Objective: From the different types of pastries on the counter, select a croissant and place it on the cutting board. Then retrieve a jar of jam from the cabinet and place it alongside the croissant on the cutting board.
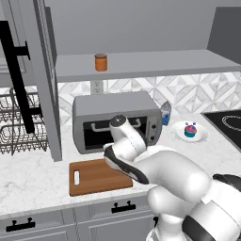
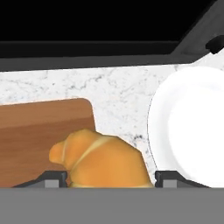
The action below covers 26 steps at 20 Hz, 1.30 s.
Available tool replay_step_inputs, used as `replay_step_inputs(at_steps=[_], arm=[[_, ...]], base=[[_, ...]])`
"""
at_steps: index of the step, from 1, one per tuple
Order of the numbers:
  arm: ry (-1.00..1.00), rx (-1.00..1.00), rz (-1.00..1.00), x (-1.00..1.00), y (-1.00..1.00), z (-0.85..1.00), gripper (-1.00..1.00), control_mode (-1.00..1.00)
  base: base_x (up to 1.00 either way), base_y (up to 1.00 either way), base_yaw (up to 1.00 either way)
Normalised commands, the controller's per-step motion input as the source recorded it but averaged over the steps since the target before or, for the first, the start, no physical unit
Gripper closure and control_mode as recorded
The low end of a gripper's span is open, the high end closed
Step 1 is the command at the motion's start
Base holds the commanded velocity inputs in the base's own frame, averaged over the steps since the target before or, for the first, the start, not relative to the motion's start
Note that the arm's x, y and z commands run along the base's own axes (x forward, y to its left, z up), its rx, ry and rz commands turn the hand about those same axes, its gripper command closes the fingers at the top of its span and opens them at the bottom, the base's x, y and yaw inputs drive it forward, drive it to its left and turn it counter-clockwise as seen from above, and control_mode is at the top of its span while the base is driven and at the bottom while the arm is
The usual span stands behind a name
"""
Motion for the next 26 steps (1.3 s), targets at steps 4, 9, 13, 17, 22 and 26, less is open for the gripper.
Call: replay_step_inputs(at_steps=[4, 9, 13, 17, 22, 26], arm=[[0.09, -0.13, 0.0, -0.03, 0.32, -0.14, 1.0, -1.0], [0.06, -0.11, 0.0, 0.0, 0.15, -0.43, 1.0, -1.0], [0.09, 0.27, 0.0, 0.0, 0.03, -0.52, 1.0, -1.0], [-0.01, 0.34, 0.01, -0.04, 0.01, -0.09, 1.0, -1.0], [0.0, 0.0, 0.0, -0.01, 0.0, -0.16, 1.0, -1.0], [0.0, 0.0, 0.0, 0.0, 0.0, -0.25, 1.0, -1.0]], base=[[0.0, 0.0, 0.0], [0.0, 0.0, 0.0], [0.0, 0.0, 0.0], [0.0, 0.0, 0.0], [0.0, 0.0, 0.0], [0.0, 0.0, 0.0]])
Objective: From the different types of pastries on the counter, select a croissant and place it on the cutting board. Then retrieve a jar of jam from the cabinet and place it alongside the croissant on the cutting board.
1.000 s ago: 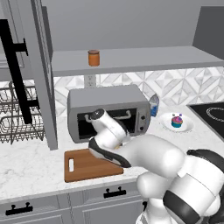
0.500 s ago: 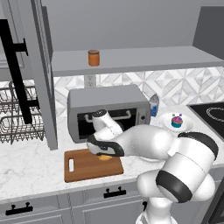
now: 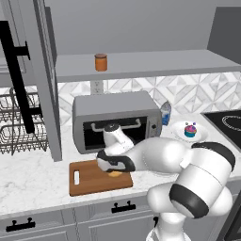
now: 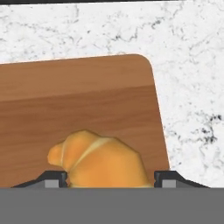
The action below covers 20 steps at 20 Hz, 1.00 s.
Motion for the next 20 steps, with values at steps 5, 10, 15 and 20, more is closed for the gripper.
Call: replay_step_inputs(at_steps=[5, 10, 15, 20], arm=[[0.0, 0.0, 0.0, 0.0, 0.0, -0.08, 1.0, -1.0], [0.0, 0.0, 0.0, 0.0, 0.0, -0.33, 1.0, -1.0], [0.0, 0.0, 0.0, 0.01, 0.0, -0.18, -1.0, -1.0], [0.0, 0.02, -0.02, 0.0, -0.03, 0.01, -1.0, -1.0]], base=[[0.0, 0.0, 0.0], [0.0, 0.0, 0.0], [0.0, 0.0, 0.0], [0.0, 0.0, 0.0]])
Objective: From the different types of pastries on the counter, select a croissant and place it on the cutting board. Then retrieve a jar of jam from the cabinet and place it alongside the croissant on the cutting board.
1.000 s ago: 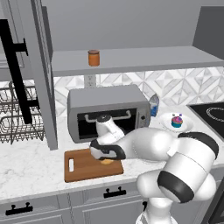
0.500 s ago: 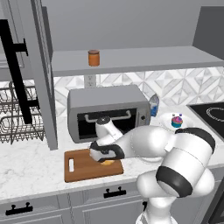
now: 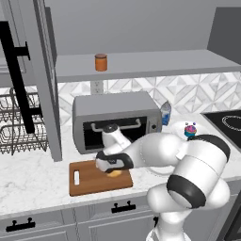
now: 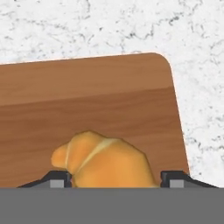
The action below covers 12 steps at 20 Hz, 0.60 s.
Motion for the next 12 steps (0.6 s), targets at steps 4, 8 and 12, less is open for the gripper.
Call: replay_step_inputs(at_steps=[4, 8, 12], arm=[[0.0, 0.04, -0.06, 0.0, 0.0, 0.29, -1.0, -1.0], [-0.01, 0.03, -0.03, -0.01, 0.0, 0.49, -1.0, -1.0], [0.0, 0.0, -0.04, -0.06, 0.0, 0.45, -1.0, -1.0]], base=[[0.0, 0.0, 0.0], [0.0, 0.0, 0.0], [0.0, 0.0, 0.0]])
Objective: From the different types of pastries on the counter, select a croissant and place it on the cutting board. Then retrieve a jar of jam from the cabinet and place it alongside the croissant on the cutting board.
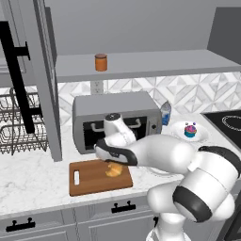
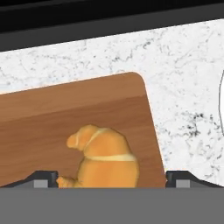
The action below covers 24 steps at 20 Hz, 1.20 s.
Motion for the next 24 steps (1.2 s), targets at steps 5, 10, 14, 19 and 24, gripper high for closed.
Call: replay_step_inputs(at_steps=[5, 10, 14, 19, 24], arm=[[-0.1, 0.0, -0.04, -0.47, 0.0, 0.88, -1.0, -1.0], [-0.28, 0.03, 0.0, -0.58, -0.04, 1.0, -1.0, -1.0], [-0.37, 0.06, 0.05, -0.35, -0.3, 1.0, -1.0, -1.0], [-0.39, 0.08, 0.19, -0.25, -0.45, 1.0, -1.0, -1.0], [-0.4, 0.04, 0.3, -0.23, -0.46, 1.0, -1.0, -1.0]], base=[[0.0, 0.0, 0.0], [0.0, 0.0, 0.0], [0.0, 0.0, 0.0], [0.0, 0.0, 0.0], [0.0, 0.0, 0.0]])
